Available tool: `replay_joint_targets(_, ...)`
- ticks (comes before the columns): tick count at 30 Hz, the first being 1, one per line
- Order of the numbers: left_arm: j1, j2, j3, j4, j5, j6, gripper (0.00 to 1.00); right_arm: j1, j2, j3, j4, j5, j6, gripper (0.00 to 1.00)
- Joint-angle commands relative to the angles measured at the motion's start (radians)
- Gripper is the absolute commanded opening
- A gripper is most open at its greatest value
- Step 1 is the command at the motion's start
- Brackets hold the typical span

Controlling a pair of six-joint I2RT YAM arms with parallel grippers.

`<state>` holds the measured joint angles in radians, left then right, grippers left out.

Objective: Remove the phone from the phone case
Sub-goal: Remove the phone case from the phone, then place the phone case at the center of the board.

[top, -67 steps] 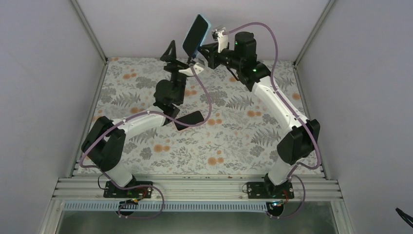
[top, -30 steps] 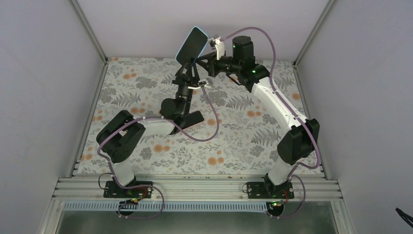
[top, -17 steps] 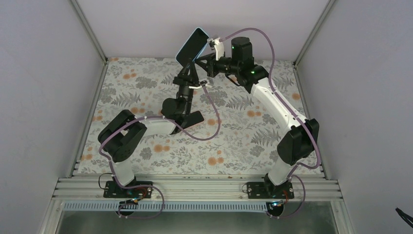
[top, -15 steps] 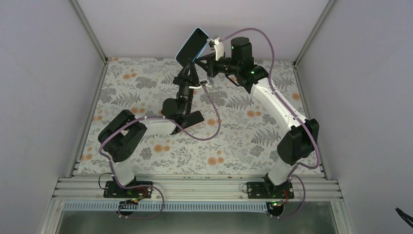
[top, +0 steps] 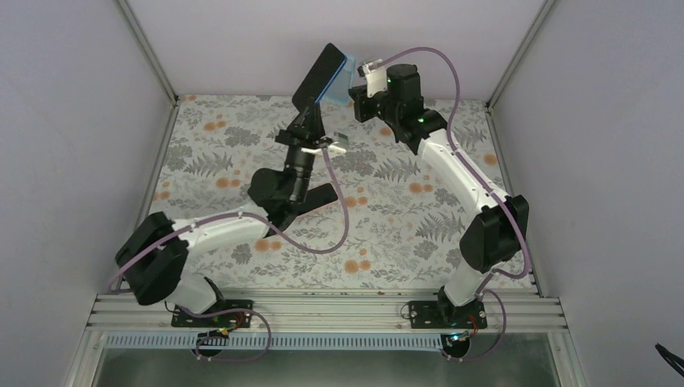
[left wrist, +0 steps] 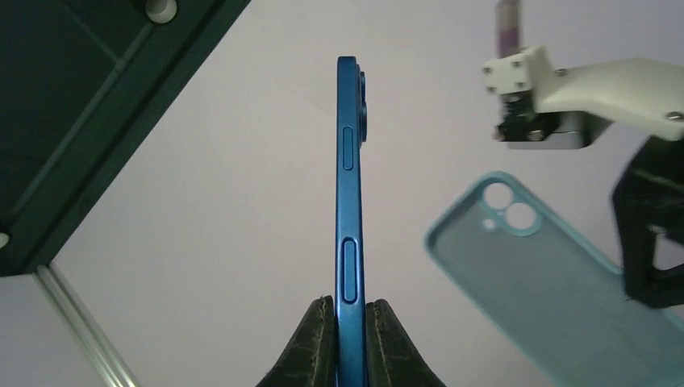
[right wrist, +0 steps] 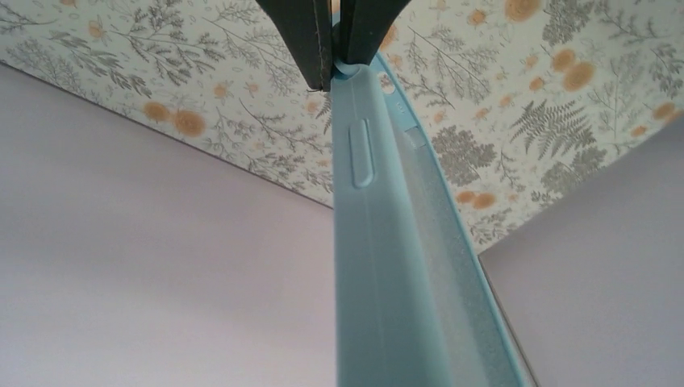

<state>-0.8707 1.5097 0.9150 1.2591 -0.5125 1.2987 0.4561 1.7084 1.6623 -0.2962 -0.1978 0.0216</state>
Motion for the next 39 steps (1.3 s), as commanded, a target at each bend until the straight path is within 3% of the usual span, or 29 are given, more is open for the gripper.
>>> replay_joint_targets(1,0.01,-0.086,-0.114,-0.05,0.005,-0.025,0.02,-0.04,-0.021,-0.047,-0.021,0.004,-0.085,0.03)
replay_joint_targets(5,0.026,-0.148,-0.286,-0.041,-0.01,0.064,0.02,-0.093,0.001,-0.044,-0.158,-0.198,-0.145,0.03)
replay_joint_targets(10,0.11,-0.204,-0.514,0.023,-0.044,0.16,0.02,-0.114,0.118,-0.005,-0.528,-0.369,-0.317,0.03)
replay_joint_targets(13,0.153,-0.213,-0.623,0.066,-0.06,0.194,0.02,-0.114,0.134,-0.104,-0.565,-0.357,-0.378,0.03)
replay_joint_targets(17,0.215,-0.196,-0.688,-0.015,-0.082,0.148,0.02,-0.116,0.184,-0.211,-0.565,-0.294,-0.381,0.03)
replay_joint_targets(29,0.277,0.083,-0.763,0.131,-0.115,0.179,0.02,-0.145,0.343,-0.19,-0.611,-0.171,-0.346,0.04)
replay_joint_targets(34,0.278,0.114,-0.77,0.098,-0.097,0.192,0.04,-0.178,0.342,-0.17,-0.663,-0.137,-0.38,0.26)
replay_joint_targets(39,0.278,0.043,-0.759,-0.177,-0.037,0.102,0.07,-0.217,0.306,-0.145,-0.707,-0.116,-0.406,0.43)
